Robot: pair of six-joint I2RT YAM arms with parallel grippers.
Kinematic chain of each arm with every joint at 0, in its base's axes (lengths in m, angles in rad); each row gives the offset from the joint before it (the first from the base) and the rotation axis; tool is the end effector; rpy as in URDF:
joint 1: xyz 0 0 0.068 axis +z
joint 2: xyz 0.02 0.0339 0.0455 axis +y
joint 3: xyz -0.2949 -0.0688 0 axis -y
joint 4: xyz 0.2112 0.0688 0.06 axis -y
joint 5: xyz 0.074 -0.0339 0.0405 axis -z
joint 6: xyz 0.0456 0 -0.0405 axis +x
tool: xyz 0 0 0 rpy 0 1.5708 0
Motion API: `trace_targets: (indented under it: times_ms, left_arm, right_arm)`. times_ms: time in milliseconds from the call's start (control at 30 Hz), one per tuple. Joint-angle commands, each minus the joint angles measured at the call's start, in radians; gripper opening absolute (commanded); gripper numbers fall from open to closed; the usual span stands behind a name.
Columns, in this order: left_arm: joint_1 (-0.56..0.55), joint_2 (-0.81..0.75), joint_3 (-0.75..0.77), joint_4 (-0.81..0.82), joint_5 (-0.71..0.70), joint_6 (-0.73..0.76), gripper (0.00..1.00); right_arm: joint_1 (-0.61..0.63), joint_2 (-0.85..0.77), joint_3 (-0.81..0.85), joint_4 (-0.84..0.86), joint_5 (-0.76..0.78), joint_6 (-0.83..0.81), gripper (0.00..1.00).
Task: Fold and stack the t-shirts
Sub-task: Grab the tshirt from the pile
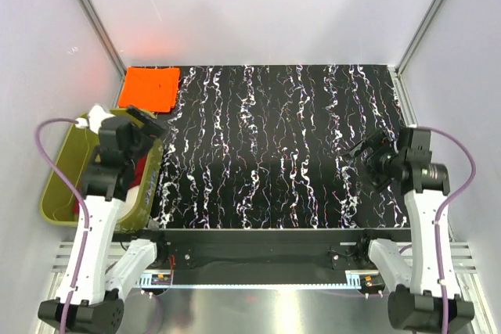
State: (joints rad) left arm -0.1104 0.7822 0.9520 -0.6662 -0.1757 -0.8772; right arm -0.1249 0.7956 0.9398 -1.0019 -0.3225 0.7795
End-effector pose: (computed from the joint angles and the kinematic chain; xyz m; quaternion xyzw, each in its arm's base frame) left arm 0.1136 -0.0046 0.3596 -0.3618 0.7769 -0.1752 0.4846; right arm 0.0918 0.0030 0.3252 0.3537 0.8565 0.2532 0.2779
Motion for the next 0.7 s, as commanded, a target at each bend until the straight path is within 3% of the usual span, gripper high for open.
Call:
trace_targets:
  times_ms: [0, 67, 200, 367, 467, 667]
  left_arm:
    - [0.054, 0.072, 0.157, -0.248, -0.331, 0.118, 0.99]
    - [0.092, 0.15, 0.229, -0.315, -0.382, 0.19, 0.99]
    - [0.291, 0.308, 0.298, -0.455, -0.456, 0.149, 0.96]
    - [0.441, 0.442, 0.214, -0.333, -0.355, 0.118, 0.92]
    - [0.541, 0.558, 0.192, -0.247, -0.156, 0.151, 0.89]
    - [0.555, 0.664, 0.163, -0.105, -0.168, 0.146, 0.84]
  right_arm:
    - [-0.001, 0.062, 0.12, -0.129, 0.045, -0.143, 1.0]
    - [0.022, 0.091, 0.168, -0.119, 0.052, -0.161, 1.0]
    - [0.08, 0.165, 0.24, -0.112, 0.086, -0.192, 1.0]
    - [0.148, 0.235, 0.295, -0.109, 0.105, -0.226, 1.0]
    - [0.169, 0.252, 0.317, -0.113, 0.123, -0.246, 1.0]
    - [0.185, 0.294, 0.358, -0.122, 0.143, -0.273, 1.0]
